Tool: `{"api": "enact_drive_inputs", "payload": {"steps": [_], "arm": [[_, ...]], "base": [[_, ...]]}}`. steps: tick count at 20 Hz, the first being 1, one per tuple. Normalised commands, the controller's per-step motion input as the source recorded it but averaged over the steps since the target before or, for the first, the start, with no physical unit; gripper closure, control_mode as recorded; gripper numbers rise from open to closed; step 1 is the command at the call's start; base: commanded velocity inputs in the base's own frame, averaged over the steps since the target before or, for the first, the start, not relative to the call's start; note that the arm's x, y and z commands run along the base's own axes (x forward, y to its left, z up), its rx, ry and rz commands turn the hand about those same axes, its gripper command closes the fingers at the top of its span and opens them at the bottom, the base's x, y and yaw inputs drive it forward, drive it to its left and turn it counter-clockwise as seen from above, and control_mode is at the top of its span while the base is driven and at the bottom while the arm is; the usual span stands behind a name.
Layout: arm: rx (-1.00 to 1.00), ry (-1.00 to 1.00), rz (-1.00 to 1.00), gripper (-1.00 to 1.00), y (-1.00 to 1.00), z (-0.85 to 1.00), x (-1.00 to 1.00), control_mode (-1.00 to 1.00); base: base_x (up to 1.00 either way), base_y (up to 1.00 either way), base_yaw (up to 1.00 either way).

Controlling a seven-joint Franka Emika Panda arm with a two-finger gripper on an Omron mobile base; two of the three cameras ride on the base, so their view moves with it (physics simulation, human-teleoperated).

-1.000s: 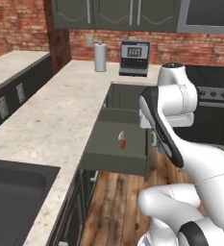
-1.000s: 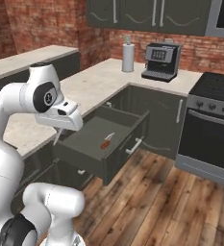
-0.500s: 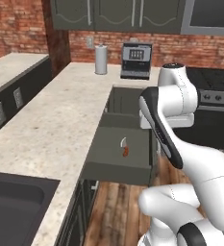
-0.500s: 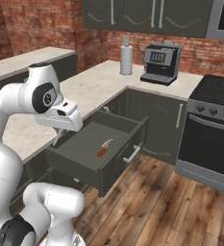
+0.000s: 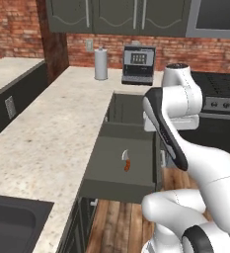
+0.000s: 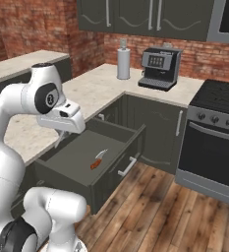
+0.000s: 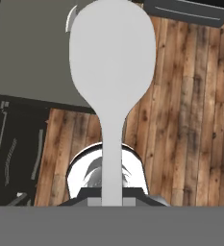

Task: Pick up the metallic utensils from the counter and place them in the open drawer. Make sure not to pick up any wooden utensils.

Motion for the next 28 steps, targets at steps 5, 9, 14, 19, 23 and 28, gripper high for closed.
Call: {"api": "enact_drive_inputs", "payload": {"steps": [5,9,14,19,23,28], "arm": [[0.00,0.00,-0.07,1.00,0.31,-0.20,0.46,-1.00],[0.00,0.00,-0.07,1.00,0.26,-0.38,0.54,-1.00],[0.02,0.06,-0.06,1.00,0.10,-0.55,0.94,-1.00],[0.03,0.06,-0.03,1.00,0.00,-0.74,0.73,-1.00],[0.00,-0.03,-0.08,1.00,0.00,-0.77,0.41,-1.00],[0.00,-0.15,0.00,1.00,0.00,-0.72,0.26,-1.00]], "base": [[0.00,0.00,0.00],[0.00,0.00,0.00],[0.00,0.00,0.00],[0.00,0.00,0.00],[0.00,0.00,0.00],[0.00,0.00,0.00]]}}
